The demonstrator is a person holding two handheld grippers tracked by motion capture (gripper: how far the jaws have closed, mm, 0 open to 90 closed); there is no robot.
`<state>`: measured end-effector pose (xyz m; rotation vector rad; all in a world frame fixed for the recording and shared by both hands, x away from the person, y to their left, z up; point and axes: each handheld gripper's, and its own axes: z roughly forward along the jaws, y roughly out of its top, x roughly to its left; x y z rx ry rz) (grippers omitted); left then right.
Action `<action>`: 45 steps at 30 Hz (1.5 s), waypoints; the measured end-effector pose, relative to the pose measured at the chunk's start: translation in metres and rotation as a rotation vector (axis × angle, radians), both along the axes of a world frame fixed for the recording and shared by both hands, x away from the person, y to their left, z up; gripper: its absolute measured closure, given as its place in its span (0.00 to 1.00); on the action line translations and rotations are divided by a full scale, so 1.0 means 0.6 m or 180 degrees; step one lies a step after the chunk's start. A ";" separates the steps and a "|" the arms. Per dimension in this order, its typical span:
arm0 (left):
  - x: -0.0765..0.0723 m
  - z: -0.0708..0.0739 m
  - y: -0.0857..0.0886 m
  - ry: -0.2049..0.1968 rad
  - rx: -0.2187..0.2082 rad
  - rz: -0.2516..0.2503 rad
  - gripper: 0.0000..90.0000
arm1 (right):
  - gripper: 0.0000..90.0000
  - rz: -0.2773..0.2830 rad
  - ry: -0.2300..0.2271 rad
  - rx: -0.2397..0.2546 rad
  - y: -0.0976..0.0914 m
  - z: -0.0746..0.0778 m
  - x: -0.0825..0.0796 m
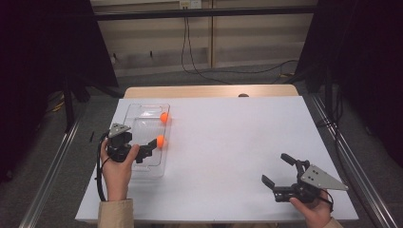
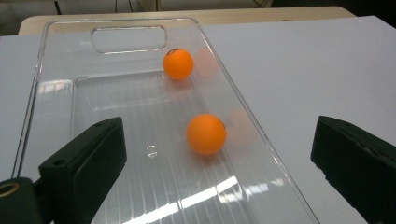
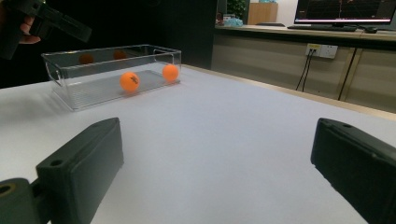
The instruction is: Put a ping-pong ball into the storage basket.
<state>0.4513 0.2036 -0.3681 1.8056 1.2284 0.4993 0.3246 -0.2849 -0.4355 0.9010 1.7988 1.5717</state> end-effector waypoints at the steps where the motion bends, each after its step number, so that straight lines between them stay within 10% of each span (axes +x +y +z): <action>1: -0.001 0.000 0.000 -0.0011 0.0009 0.0007 0.04 | 0.02 0.0002 -0.0004 0.0010 0.000 0.000 0.000; 45: -0.040 0.000 0.012 -0.0380 -0.0179 -0.0086 0.04 | 0.02 -0.0013 -0.0004 0.0005 -0.003 0.000 0.000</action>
